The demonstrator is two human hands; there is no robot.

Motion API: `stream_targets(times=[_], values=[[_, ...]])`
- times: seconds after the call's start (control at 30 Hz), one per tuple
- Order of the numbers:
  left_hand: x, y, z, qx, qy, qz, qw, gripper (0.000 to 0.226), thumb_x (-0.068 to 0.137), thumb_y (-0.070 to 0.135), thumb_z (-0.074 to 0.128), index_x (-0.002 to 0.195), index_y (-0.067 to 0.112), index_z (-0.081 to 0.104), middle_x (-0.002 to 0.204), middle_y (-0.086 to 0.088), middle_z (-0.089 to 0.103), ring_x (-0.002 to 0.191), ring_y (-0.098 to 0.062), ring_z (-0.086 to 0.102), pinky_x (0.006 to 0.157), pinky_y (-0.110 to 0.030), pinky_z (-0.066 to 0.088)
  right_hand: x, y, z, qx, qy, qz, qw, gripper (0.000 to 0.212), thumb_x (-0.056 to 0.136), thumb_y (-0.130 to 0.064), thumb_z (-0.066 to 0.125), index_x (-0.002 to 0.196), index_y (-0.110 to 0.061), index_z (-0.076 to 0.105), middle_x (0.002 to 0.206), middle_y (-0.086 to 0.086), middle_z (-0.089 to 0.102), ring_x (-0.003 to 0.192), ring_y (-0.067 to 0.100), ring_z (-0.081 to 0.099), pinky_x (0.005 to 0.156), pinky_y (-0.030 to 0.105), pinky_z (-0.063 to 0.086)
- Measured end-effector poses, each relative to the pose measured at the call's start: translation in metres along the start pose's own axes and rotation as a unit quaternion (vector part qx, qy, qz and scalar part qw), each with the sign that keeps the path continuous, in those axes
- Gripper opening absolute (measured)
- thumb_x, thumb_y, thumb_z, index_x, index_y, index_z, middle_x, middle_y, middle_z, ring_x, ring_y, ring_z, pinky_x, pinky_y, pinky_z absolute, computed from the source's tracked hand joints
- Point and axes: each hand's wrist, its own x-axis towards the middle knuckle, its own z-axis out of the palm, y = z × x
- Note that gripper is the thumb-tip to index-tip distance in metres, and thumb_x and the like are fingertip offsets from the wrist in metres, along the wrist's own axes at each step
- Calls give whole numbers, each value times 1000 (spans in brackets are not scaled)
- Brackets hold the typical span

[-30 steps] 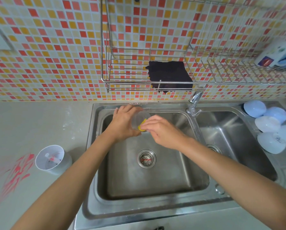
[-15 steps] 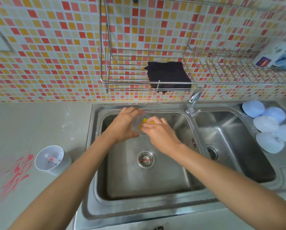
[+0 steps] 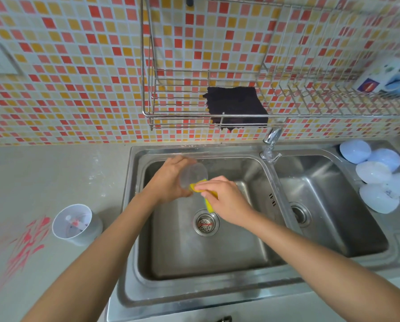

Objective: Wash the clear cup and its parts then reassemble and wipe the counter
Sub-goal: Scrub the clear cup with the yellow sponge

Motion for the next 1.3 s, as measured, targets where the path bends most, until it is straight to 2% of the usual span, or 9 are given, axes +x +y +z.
stream_targets(times=[0.1,0.2,0.37,0.57,0.67,0.83,1.0,1.23,1.3], values=[[-7,3,2,-7,0,-9,1000,88,56,22,91,134,11,52,127,-5,57,117,-23,49,93,-9,20,3,10,-9,-86,-14,-70,994,32,85,1,60,110,-14,73,110,-1,72,98,25,59,89,26,49],[-9,7,2,-17,11,-24,1000,89,57,24,90,136,14,51,129,-2,55,120,-23,48,96,-13,24,3,18,-13,-156,56,-84,983,39,74,9,71,107,-12,73,108,-1,72,94,27,62,78,34,57],[-17,11,-3,11,-3,-23,1000,88,57,27,90,135,15,51,132,-2,54,121,-22,48,96,-15,23,-22,-3,5,-43,25,-66,997,29,85,-3,65,112,-13,72,112,0,71,92,26,63,88,18,41],[-30,25,-4,4,13,-39,999,90,57,27,91,136,14,50,132,-3,54,121,-24,48,98,-21,29,-22,-5,-11,-60,114,-37,991,30,78,8,67,100,-11,76,103,2,74,83,29,64,84,21,44],[-31,27,-9,15,27,-33,999,90,56,30,91,135,14,50,132,-3,54,122,-24,49,103,-28,33,-34,-16,-3,-40,75,-45,995,28,84,-1,65,107,-14,74,110,-1,72,90,26,62,88,28,49],[-38,36,-6,-4,47,-40,998,89,59,30,89,137,18,48,132,-1,53,122,-22,47,102,-29,34,-29,-17,-10,-11,156,11,988,29,84,1,64,107,-14,74,109,-1,72,93,23,62,89,9,34],[-48,35,-6,15,40,-48,998,88,60,29,89,137,19,48,135,1,51,124,-23,43,105,-30,33,-32,-24,-3,-29,17,-6,999,27,88,-6,61,107,-20,74,113,-6,71,93,22,60,91,29,46],[-61,33,-19,-32,106,-73,991,88,59,28,90,135,19,47,131,-1,53,118,-19,49,100,-28,39,-12,-36,-49,27,165,41,985,24,86,-5,65,105,-16,75,107,-2,73,99,18,65,88,16,39],[-62,33,-23,-39,114,-79,989,88,59,29,90,136,20,47,132,1,53,118,-16,49,100,-26,39,0,-49,-67,58,206,22,977,21,86,-8,66,103,-16,75,105,-2,73,99,15,65,90,20,43]])
